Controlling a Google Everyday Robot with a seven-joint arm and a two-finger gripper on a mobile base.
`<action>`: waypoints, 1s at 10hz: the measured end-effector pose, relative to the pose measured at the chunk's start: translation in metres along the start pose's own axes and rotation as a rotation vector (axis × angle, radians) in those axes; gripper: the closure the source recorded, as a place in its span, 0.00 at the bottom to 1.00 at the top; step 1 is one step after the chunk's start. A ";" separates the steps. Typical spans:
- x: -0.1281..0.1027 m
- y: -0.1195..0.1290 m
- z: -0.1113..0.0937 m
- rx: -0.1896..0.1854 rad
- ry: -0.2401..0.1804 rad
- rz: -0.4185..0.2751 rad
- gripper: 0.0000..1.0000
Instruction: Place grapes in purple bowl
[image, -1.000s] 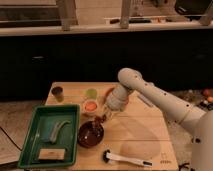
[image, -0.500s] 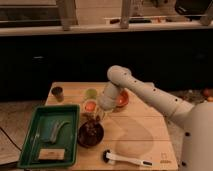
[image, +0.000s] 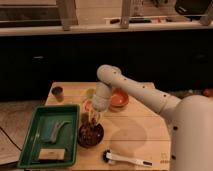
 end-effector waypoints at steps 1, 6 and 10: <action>-0.001 -0.001 0.001 -0.018 -0.002 -0.017 1.00; 0.004 0.006 -0.003 -0.016 -0.004 -0.008 0.82; 0.005 0.007 -0.006 -0.018 0.000 -0.007 0.43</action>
